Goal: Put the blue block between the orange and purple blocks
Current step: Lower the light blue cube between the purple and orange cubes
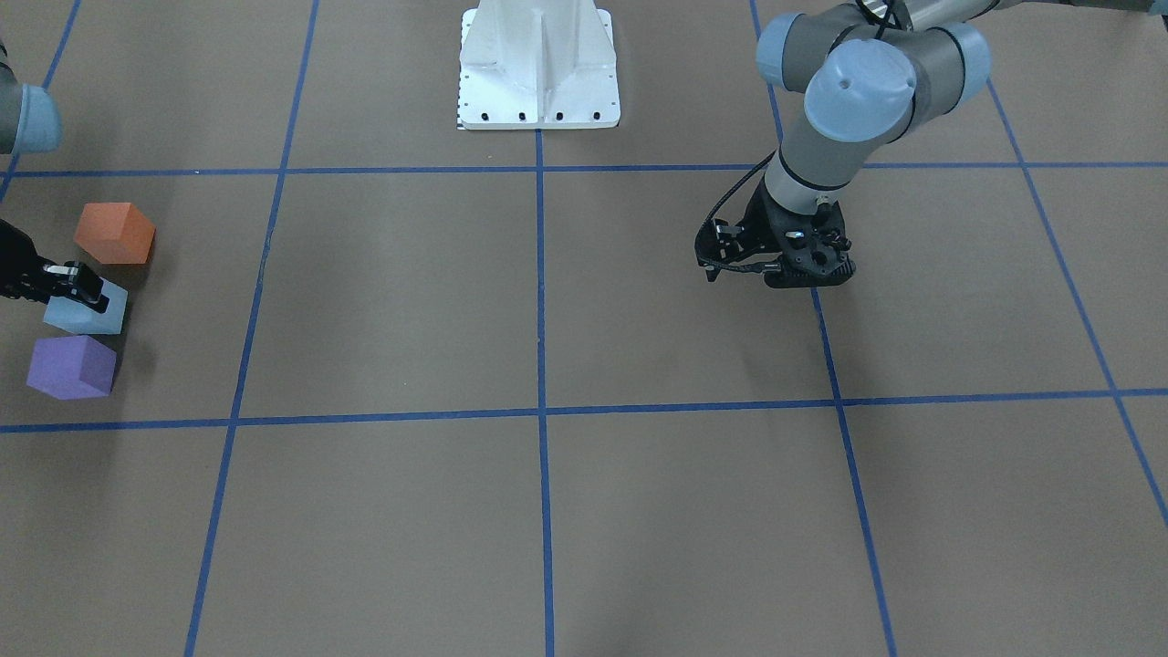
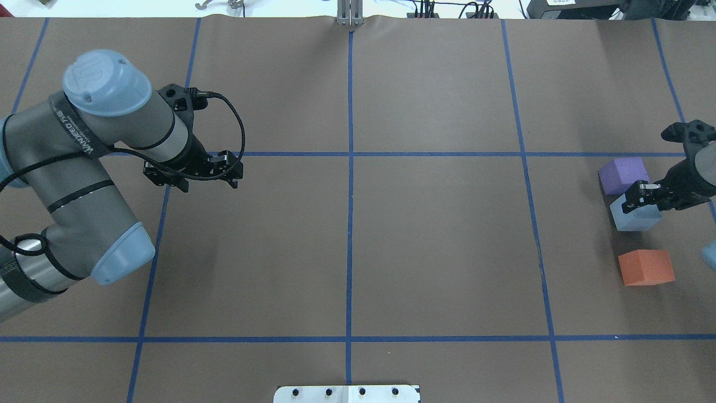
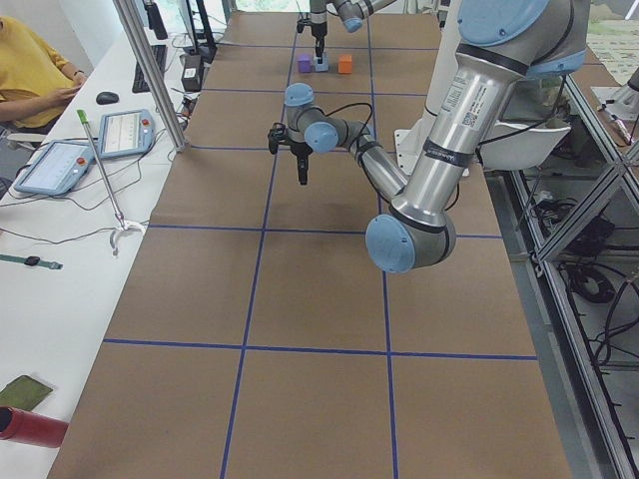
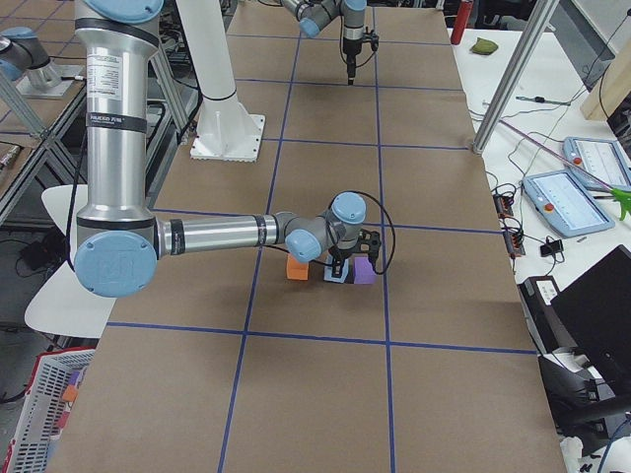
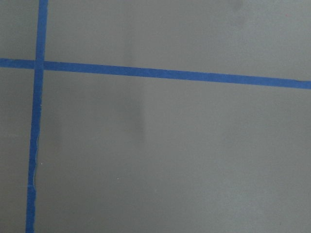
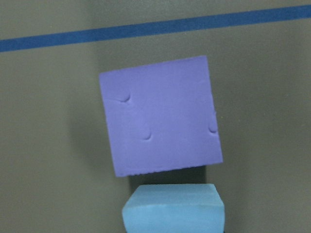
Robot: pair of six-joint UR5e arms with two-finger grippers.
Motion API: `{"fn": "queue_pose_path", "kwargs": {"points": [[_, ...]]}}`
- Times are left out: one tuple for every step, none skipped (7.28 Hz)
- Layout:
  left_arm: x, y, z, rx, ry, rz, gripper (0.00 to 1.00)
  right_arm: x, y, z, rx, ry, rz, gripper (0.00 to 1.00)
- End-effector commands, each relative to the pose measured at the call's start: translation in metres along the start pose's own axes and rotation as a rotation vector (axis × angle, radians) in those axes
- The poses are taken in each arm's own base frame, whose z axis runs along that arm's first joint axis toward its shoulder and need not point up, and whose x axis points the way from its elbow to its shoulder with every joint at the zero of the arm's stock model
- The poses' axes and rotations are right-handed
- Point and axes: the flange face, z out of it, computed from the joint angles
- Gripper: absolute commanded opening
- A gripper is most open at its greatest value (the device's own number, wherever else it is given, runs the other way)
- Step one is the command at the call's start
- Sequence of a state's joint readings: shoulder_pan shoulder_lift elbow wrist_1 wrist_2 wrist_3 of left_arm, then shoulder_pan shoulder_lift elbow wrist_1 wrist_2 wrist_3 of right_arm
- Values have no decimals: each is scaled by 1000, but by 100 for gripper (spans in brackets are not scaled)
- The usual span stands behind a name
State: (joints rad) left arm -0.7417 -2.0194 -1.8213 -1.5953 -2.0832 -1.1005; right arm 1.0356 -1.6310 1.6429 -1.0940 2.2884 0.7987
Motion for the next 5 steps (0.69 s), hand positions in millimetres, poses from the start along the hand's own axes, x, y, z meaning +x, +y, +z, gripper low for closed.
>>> {"fn": "queue_pose_path", "kwargs": {"points": [[-1, 1, -1, 1, 2, -2, 100, -2, 1, -1, 9, -13, -11, 16], [0, 1, -3, 3, 4, -2, 100, 0, 2, 0, 9, -11, -8, 99], [0, 1, -3, 3, 4, -2, 100, 0, 3, 0, 8, -11, -9, 100], [0, 2, -2, 1, 3, -2, 100, 0, 3, 0, 9, -12, -18, 100], [0, 1, -1, 0, 1, -3, 100, -7, 4, -6, 19, -22, -30, 100]]}}
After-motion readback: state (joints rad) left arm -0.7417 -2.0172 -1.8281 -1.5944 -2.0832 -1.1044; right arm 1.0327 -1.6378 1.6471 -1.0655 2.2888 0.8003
